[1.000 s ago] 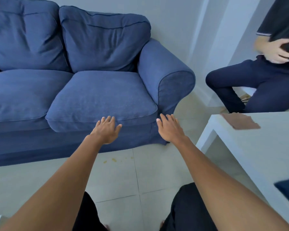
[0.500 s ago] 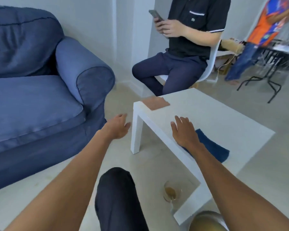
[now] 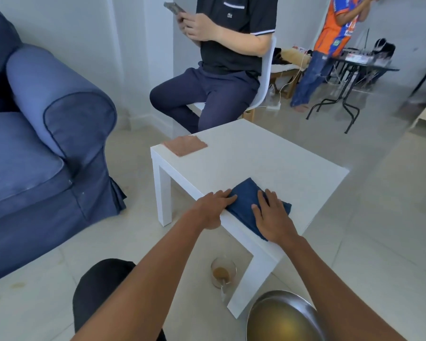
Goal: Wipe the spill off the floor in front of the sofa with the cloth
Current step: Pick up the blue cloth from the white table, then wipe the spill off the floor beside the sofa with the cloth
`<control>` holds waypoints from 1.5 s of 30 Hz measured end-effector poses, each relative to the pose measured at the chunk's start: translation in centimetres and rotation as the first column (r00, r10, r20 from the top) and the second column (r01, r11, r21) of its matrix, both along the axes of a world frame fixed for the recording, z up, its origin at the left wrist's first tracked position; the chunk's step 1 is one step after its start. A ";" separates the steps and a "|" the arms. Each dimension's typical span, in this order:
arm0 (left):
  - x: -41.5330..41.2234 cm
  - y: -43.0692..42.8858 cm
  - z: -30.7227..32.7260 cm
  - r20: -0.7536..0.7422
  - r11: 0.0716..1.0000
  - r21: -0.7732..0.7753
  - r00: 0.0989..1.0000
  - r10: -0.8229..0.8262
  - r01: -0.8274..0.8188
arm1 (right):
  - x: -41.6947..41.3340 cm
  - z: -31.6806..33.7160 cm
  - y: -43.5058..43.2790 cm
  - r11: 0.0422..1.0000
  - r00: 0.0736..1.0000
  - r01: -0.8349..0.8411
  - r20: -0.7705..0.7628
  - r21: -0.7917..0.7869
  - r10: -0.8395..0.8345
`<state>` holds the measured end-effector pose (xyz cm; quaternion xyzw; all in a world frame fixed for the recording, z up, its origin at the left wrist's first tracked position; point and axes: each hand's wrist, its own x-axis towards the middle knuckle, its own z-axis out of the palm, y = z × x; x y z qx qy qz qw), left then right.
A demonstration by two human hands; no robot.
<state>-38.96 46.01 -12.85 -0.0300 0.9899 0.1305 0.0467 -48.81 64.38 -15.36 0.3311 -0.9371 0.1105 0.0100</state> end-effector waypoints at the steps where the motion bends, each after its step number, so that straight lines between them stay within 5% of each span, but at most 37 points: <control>1: -0.1 0.0 -0.1 0.001 1.000 -0.014 1.000 -0.013 0.013 | 0.0 0.0 0.0 1.000 1.000 -0.006 0.009 0.006 0.006; 8: -0.6 -0.4 0.0 -0.031 0.944 -0.308 0.991 -0.131 0.116 | 1.3 0.6 0.4 0.997 0.976 -0.035 0.215 0.067 0.020; 15: 1.1 -0.7 -0.1 -0.194 0.926 -0.351 0.956 -0.218 0.141 | 3.1 0.5 -0.6 0.948 0.995 -0.032 0.098 0.315 0.001; 21: 2.9 -1.9 0.0 -0.299 0.978 -0.205 0.949 -0.102 0.040 | 3.8 0.9 -1.7 0.968 0.994 -0.086 0.078 0.235 0.070; 25: 4.0 -3.4 2.0 -0.336 0.991 0.091 0.933 0.126 -0.100 | 3.4 2.6 -4.2 0.975 0.974 -0.173 0.171 0.141 0.148; 31: 7.9 -9.0 3.5 -0.366 0.834 0.479 0.802 0.473 -0.274 | 5.6 5.8 -11.5 0.965 0.931 -0.261 0.257 -0.031 0.260; 38: 19.3 -19.9 3.5 -0.340 0.673 0.546 0.603 0.722 -0.498 | 12.6 6.8 -25.9 0.845 0.808 -0.534 0.282 -0.018 0.517; 45: 30.5 -26.2 -4.4 -0.149 0.430 0.575 0.427 0.892 -0.696 | 20.4 -0.7 -38.4 0.647 0.623 -0.751 0.464 0.132 0.629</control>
